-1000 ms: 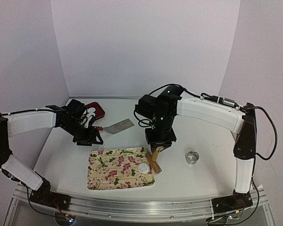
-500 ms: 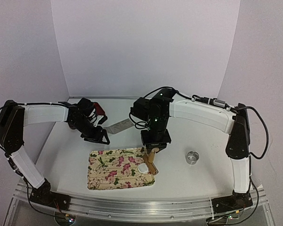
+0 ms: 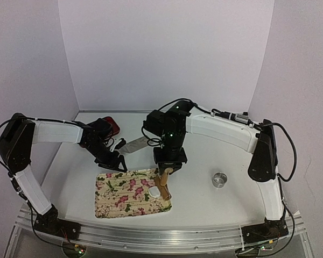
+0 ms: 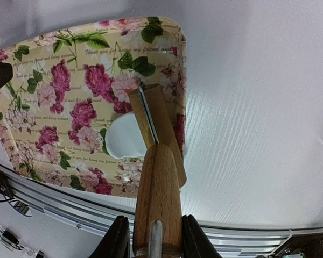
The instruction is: Roll out the dumpling wrappers from the dough
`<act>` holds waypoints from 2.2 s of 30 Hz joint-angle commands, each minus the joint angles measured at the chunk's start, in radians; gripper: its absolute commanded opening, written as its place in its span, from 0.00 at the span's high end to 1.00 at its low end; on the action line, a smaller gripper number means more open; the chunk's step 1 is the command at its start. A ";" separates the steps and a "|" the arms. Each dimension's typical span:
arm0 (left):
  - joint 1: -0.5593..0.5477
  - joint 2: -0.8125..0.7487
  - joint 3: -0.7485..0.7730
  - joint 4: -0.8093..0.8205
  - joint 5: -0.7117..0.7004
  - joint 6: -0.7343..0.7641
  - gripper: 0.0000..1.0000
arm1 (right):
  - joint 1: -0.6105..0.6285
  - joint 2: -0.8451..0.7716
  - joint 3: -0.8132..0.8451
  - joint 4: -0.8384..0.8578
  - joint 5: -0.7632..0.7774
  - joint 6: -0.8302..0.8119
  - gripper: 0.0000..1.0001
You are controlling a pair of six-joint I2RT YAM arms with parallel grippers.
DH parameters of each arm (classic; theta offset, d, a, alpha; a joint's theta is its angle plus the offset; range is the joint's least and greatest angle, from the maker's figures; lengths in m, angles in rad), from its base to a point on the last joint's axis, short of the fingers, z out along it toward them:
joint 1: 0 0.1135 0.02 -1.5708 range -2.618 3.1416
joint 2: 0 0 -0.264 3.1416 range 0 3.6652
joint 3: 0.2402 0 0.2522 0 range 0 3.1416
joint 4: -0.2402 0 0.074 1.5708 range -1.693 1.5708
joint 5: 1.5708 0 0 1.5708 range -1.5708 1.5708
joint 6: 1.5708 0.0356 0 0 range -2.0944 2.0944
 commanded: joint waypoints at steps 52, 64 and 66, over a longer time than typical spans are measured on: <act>0.070 -0.430 -0.407 -0.130 -0.311 -0.694 0.67 | 0.061 0.046 -0.011 0.048 0.073 -0.057 1.00; 0.070 -0.365 -0.418 -0.094 -0.315 -0.675 0.79 | 0.061 0.033 0.008 0.040 0.082 -0.055 1.00; 0.070 -0.353 -0.420 -0.085 -0.315 -0.670 0.80 | 0.062 0.003 0.008 0.043 0.071 -0.064 1.00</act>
